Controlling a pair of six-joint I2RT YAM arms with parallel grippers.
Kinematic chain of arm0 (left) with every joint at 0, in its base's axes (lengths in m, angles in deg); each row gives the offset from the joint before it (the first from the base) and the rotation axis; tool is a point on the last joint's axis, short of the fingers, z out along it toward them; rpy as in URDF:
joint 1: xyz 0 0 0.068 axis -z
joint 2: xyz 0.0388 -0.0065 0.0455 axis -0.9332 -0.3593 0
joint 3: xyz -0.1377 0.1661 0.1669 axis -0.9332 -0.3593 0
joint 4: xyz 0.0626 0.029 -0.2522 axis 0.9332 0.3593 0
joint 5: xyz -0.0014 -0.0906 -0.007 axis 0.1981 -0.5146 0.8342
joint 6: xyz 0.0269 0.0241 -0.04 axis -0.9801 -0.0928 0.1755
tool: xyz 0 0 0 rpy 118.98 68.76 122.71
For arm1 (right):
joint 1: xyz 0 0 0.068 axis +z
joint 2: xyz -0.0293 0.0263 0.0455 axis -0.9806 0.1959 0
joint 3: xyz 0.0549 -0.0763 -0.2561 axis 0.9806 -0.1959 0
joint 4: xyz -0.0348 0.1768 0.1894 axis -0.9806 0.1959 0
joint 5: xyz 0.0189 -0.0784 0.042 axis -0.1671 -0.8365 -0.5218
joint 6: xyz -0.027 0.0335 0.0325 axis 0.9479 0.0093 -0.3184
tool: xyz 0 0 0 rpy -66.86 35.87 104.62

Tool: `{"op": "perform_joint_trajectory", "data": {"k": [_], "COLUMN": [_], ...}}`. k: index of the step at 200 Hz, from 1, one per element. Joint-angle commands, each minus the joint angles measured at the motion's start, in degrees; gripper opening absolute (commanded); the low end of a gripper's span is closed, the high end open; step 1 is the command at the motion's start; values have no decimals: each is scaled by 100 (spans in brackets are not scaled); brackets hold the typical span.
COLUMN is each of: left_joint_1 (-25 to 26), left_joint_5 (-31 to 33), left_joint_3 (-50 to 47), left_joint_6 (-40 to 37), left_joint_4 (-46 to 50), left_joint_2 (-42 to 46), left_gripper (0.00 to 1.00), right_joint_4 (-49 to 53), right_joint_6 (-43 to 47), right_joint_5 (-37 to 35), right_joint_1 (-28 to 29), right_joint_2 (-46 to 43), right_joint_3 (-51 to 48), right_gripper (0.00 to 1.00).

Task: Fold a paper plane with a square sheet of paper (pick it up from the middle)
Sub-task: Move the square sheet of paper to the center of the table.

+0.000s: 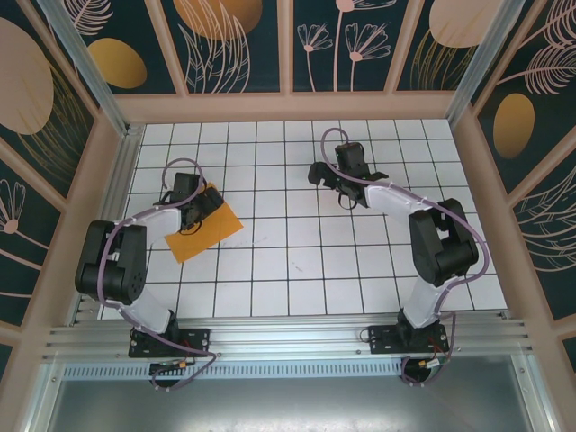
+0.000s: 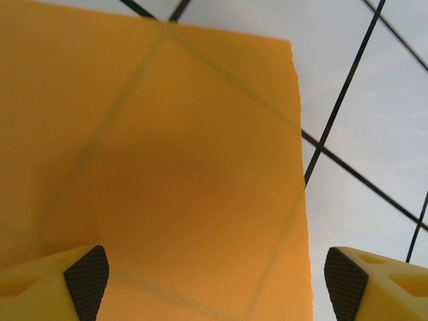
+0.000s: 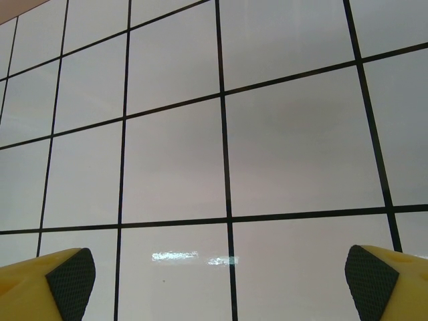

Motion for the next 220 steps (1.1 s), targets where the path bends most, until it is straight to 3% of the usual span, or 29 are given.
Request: {"op": "perform_joint_trajectory", "data": {"k": [1, 42, 78, 135, 178, 202, 220], "left_joint_1": [161, 619, 1342, 2582, 2577, 2289, 1901], "left_joint_5": [-3, -77, -193, -1256, -1158, -1156, -1093], "left_joint_3": [170, 356, 670, 1317, 1724, 1566, 1149], "left_joint_6": [64, 20, 132, 1174, 1041, 846, 697], "left_joint_4": [265, 412, 496, -343, -155, 43, 137], "left_joint_2": [-274, -640, -900, -1365, -1035, -536, 7], "left_gripper": [85, 83, 83, 83, 86, 87, 87], "right_joint_4": [169, 302, 359, 534, 956, 1403, 1473], "right_joint_6": [-138, -269, -547, -731, -687, -822, -1012], "right_joint_5": [-67, -444, -610, -640, -480, -418, 53], "right_joint_1": [8, -38, -290, -838, -823, -348, 213], "right_joint_2": [34, -127, -421, -931, -1127, -1059, -885], "right_joint_3": [196, 132, -141, -671, -613, -366, -316], "right_gripper": [99, 99, 99, 99, 99, 98, 95]}}
